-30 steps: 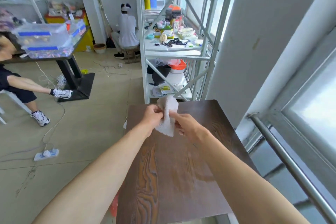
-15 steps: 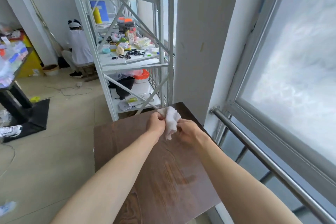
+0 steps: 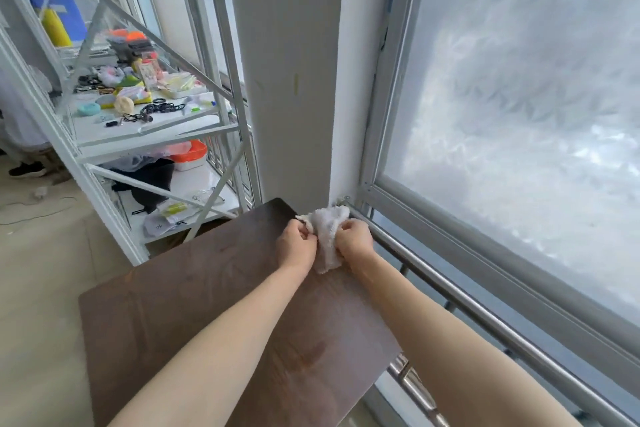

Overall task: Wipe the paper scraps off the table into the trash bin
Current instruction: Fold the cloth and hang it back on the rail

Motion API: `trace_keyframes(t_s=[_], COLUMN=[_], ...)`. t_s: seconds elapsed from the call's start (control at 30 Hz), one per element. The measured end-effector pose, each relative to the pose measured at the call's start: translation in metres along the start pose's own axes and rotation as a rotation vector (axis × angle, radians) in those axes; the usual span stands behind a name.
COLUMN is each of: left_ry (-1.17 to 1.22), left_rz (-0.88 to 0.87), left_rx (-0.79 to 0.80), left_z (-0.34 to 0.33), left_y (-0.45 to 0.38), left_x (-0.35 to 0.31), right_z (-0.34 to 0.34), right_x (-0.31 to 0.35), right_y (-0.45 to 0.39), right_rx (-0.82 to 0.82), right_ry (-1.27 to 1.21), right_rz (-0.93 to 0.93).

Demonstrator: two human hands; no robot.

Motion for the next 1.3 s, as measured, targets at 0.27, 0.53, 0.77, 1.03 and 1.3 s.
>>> trace_keyframes(t_s=[0.27, 0.53, 0.77, 1.03, 1.3], left_ry=[0.097, 0.145, 0.128, 0.041, -0.268], left_rz=[0.065, 0.158, 0.283, 0.352, 0.088], left_rx=[-0.021, -0.03, 0.053, 0.147, 0.073], left_z=[-0.046, -0.105, -0.145, -0.155, -0.14], left_y=[-0.027, -0.053, -0.068, -0.079, -0.087], left_x=[-0.01, -0.001, 0.014, 0.028, 0.001], right_z=[0.074, 0.097, 0.074, 0.063, 0.077], right_x=[0.008, -0.003, -0.029, -0.057, -0.077], right_y=[-0.048, -0.11, -0.123, -0.123, -0.152], right_rx=[-0.227, -0.229, -0.095, -0.012, 0.083], right_ry=[0.388, 0.641, 0.939, 1.022, 0.708], right_rz=[0.103, 0.11, 0.283, 0.398, 0.055])
Point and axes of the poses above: each hand's wrist, its own y-axis away from the middle knuckle, its own z-axis out of the back of the hand, x = y × z, the point moved 7 cm from there along -y, towards the middle knuckle, and after that the axes turned 7 degrees about x, right-handed, at the moved point
